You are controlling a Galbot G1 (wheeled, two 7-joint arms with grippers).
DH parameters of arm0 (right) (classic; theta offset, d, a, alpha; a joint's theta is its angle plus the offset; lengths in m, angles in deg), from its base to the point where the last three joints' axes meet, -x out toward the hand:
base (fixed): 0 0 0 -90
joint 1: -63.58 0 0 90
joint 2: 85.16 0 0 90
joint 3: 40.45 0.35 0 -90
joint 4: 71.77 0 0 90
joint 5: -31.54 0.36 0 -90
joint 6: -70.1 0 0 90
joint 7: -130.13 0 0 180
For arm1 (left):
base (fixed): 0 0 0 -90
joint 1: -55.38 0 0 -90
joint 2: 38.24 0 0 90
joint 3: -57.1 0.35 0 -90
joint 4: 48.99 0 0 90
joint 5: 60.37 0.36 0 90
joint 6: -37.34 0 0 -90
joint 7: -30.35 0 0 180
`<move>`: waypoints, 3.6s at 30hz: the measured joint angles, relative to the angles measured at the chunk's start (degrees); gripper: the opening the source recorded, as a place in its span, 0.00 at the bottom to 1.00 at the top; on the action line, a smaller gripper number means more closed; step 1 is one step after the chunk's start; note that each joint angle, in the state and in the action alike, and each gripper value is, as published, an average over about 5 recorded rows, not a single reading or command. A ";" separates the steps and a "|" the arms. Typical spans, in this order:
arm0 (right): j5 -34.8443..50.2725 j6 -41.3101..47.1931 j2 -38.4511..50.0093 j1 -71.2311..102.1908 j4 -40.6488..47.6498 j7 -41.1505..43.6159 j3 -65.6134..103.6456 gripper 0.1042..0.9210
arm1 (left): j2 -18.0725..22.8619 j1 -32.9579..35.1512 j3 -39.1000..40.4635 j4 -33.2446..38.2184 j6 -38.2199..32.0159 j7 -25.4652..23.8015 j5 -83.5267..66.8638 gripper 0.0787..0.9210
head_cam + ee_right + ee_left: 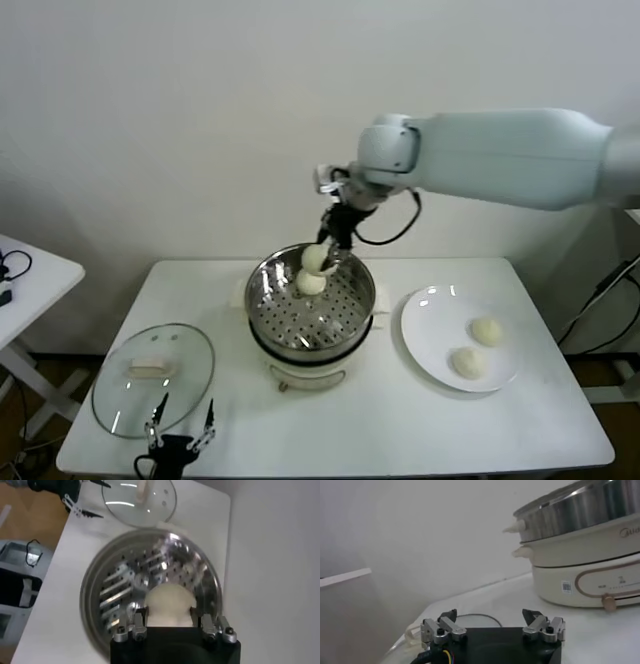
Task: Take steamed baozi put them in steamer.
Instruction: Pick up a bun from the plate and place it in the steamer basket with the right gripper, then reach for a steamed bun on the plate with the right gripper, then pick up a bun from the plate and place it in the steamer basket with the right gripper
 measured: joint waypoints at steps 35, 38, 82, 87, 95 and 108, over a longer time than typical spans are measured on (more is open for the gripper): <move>-6.92 -5.09 -6.29 5.05 6.81 5.57 -4.69 0.88 | -0.37 1.00 -0.17 3.48 0.59 -0.49 -1.84 0.88; -7.10 -7.39 -1.25 -0.11 3.01 8.20 -9.00 0.88 | -0.30 1.01 -0.05 3.44 0.54 -0.49 -1.79 0.88; -40.52 -7.75 32.13 26.06 -2.61 -1.50 -2.83 0.66 | 0.61 0.46 -0.22 0.59 -0.46 -0.16 0.42 0.88; -39.81 -7.50 32.55 26.09 -3.16 -1.49 -2.73 0.57 | 0.59 0.61 -0.29 0.88 -0.43 -0.15 0.43 0.88; -34.88 -8.68 31.86 17.99 -5.60 0.87 -7.52 0.56 | 0.63 1.09 -0.16 1.27 -0.31 -0.15 0.85 0.88; -27.95 -19.81 24.66 -5.86 -10.91 9.67 -12.84 0.56 | 1.11 1.22 0.09 1.19 -0.33 -0.07 1.38 0.88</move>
